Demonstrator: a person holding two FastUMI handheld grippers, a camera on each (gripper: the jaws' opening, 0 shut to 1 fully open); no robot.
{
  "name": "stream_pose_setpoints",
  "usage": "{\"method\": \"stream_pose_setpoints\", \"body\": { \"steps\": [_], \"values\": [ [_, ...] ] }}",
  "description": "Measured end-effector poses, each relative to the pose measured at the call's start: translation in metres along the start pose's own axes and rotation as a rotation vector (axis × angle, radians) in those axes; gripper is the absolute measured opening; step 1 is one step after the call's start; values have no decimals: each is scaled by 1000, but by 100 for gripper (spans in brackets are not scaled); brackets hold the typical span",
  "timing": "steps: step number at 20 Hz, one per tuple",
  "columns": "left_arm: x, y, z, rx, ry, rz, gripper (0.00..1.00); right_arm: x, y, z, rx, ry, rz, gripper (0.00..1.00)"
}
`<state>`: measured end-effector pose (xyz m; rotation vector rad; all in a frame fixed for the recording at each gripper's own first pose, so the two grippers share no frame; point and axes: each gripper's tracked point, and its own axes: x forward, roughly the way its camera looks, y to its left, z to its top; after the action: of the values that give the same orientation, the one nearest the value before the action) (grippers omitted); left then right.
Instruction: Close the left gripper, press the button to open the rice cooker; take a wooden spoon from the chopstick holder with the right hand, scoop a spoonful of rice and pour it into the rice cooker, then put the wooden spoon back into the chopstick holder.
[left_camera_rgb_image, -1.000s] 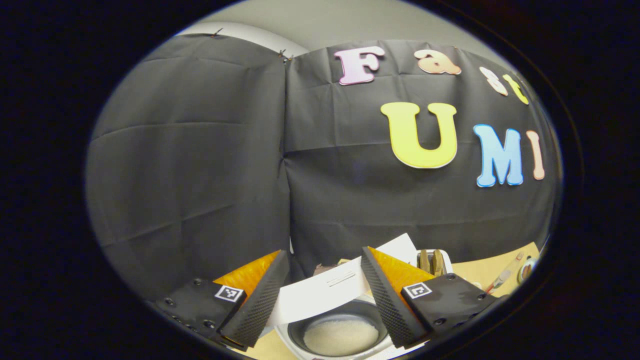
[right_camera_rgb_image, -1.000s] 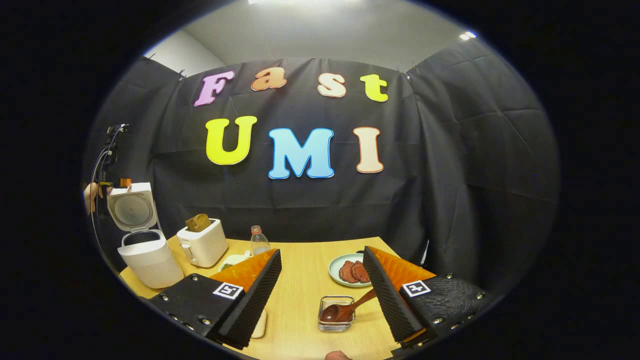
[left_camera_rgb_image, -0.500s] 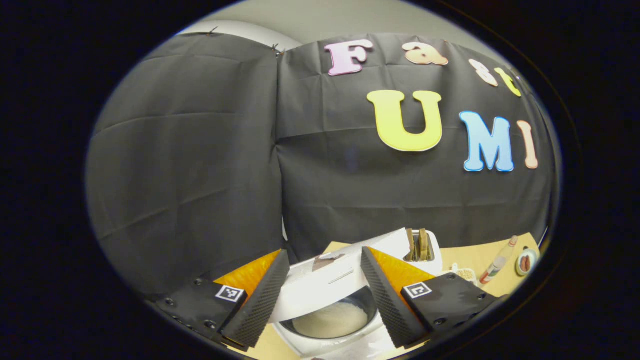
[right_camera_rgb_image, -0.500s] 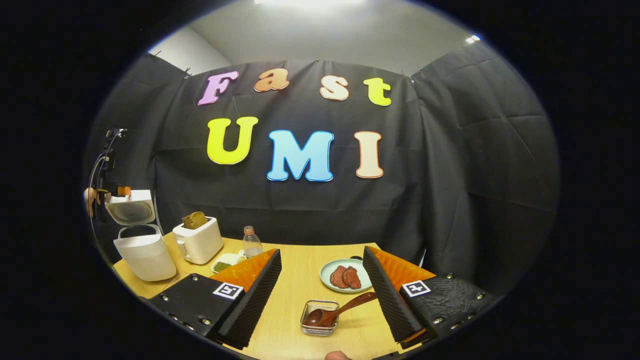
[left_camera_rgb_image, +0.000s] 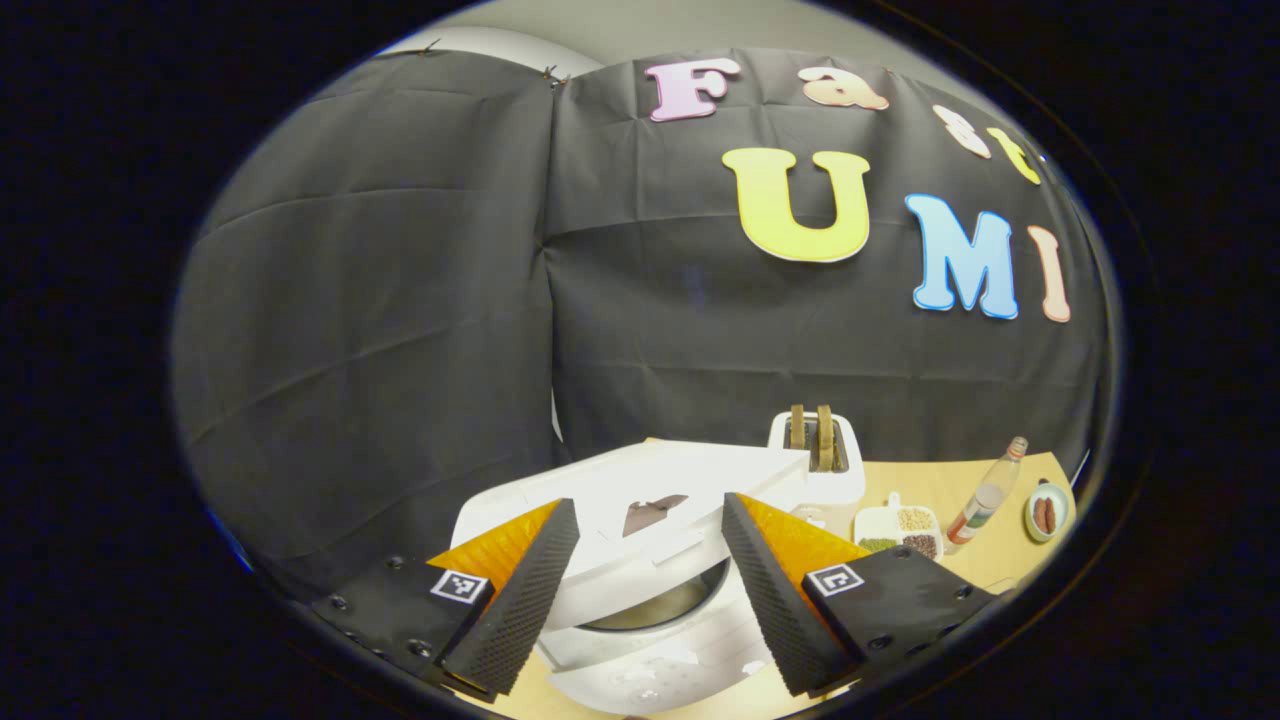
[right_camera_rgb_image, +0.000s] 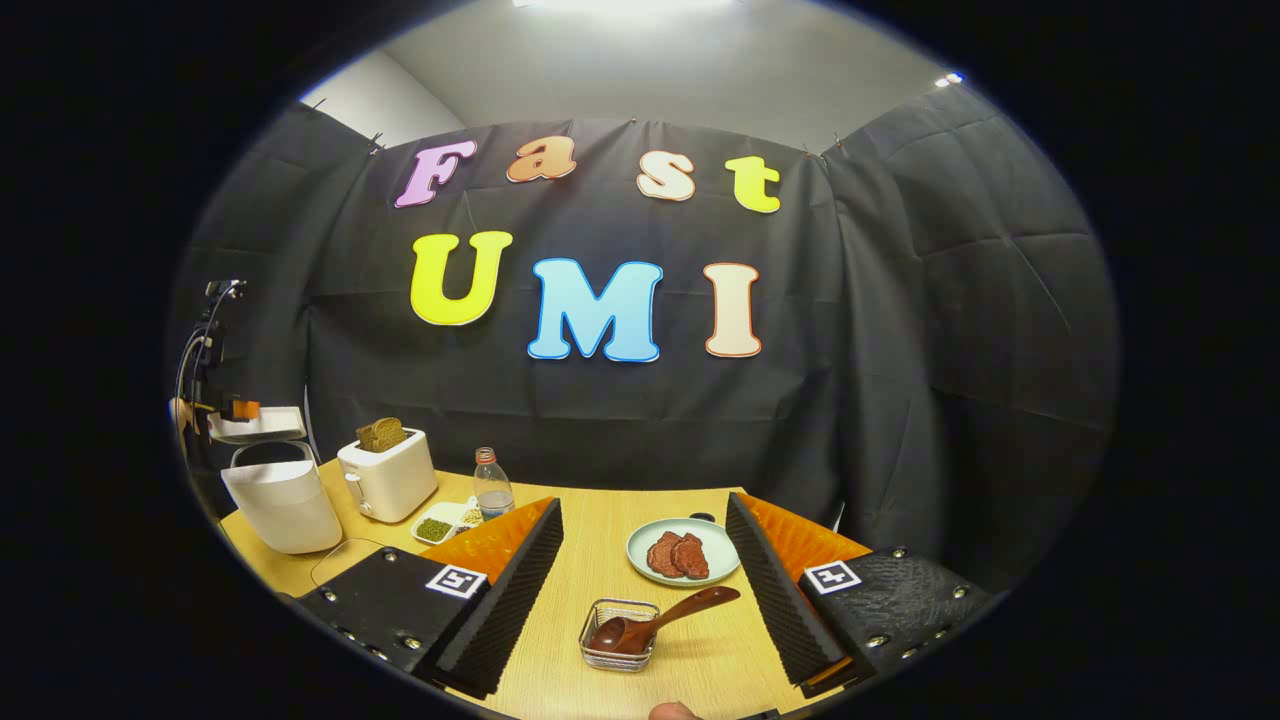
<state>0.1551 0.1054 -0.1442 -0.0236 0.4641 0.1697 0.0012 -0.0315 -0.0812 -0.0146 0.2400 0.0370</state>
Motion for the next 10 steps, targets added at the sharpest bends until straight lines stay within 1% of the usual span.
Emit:
{"method": "stream_pose_setpoints", "body": {
  "steps": [10],
  "values": [
    [7,-15,-50,0,72,-12,95,1,5,-9,11,20,5,100]
  ]
}}
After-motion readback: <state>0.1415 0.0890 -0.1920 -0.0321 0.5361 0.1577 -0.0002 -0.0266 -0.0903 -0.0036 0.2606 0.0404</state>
